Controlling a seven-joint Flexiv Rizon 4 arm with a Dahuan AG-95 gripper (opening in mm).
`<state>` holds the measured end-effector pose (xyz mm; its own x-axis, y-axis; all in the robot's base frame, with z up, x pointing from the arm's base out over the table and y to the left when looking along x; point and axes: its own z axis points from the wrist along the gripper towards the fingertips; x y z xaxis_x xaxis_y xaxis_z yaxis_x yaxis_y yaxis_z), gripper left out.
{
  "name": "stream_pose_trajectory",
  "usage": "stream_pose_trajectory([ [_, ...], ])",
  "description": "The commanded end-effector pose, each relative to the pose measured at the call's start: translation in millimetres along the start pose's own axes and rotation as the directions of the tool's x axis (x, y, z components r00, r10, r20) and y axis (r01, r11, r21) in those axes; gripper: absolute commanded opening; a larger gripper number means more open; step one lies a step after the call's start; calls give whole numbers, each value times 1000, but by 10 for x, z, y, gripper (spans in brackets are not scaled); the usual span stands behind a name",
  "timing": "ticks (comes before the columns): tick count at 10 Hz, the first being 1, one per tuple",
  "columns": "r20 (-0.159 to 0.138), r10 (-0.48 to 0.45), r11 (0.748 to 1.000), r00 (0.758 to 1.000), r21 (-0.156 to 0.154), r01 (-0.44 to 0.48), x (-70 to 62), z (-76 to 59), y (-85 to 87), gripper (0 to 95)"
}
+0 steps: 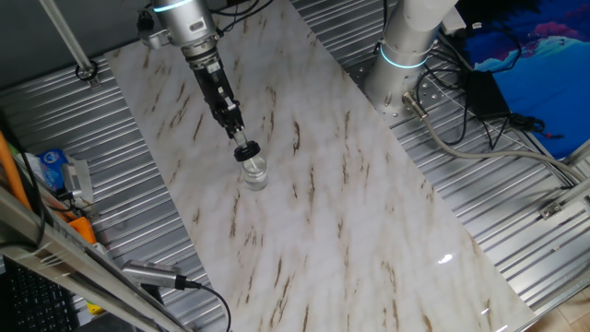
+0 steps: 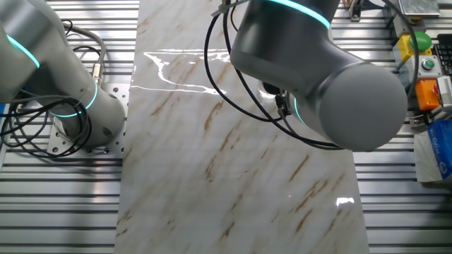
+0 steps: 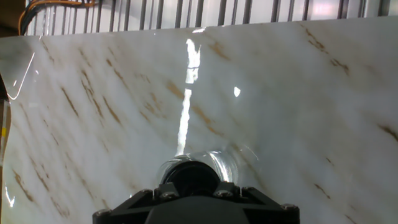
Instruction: Screw the lid onto the jar
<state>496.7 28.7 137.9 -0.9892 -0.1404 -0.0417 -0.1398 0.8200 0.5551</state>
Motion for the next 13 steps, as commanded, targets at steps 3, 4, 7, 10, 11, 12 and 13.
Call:
stream_pose_trajectory([
  [3, 5, 7, 1000, 1000, -31, -6, -43, 37, 0, 380],
  [4, 3, 6, 1000, 1000, -31, -6, -45, 39, 0, 380],
  [7, 0, 7, 999, 1000, -48, -7, -21, 50, 8, 380],
  [10, -16, 32, 998, 999, -51, -33, 17, 34, 11, 190],
  [11, -19, 39, 998, 999, -51, -40, 29, 25, 11, 190],
  [12, -20, 41, 998, 999, -51, -42, 41, 14, 10, 190],
  [13, -20, 42, 998, 999, -51, -43, 49, 7, 10, 190],
])
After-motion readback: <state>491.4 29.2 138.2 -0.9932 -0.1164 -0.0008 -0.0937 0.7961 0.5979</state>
